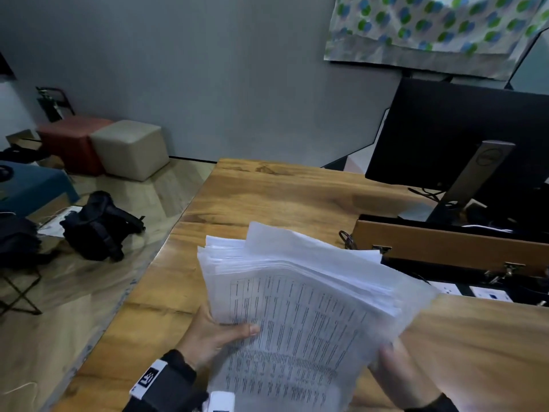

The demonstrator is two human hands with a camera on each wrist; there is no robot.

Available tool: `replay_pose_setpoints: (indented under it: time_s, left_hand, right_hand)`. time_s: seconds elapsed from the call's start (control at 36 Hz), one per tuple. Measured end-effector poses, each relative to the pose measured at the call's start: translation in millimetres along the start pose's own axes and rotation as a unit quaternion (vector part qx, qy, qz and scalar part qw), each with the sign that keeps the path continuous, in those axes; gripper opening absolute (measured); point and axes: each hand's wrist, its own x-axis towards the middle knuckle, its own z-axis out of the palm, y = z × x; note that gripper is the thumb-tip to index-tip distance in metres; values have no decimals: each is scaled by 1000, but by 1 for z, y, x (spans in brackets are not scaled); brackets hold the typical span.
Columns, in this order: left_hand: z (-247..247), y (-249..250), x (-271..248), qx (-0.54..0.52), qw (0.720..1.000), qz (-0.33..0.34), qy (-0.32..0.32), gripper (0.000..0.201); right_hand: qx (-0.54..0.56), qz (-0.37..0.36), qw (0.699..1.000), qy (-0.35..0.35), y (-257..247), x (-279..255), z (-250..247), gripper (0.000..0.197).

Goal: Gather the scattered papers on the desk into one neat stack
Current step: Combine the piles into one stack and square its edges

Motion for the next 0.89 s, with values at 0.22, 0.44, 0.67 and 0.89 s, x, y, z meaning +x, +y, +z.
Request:
replay_pose_setpoints:
  time_s: [0.22, 0.44, 0.67, 0.89]
  left_hand:
    - [4, 28, 5, 17, 997, 77, 3, 51]
    - [5, 38, 12, 32, 996, 83, -9, 77]
    - [10, 55, 4, 50, 990, 129, -31, 44]
    - [4, 49, 4, 31, 993, 108, -24, 52]
  right_hand:
    - [-79, -100, 991, 37, -39, 1, 20, 58]
    - [-89, -134, 986, 53, -38, 3, 24, 52]
    - [-81, -251, 964, 44, -68, -3, 31, 41]
    - [-16, -121, 992, 13, -40, 9, 16, 56]
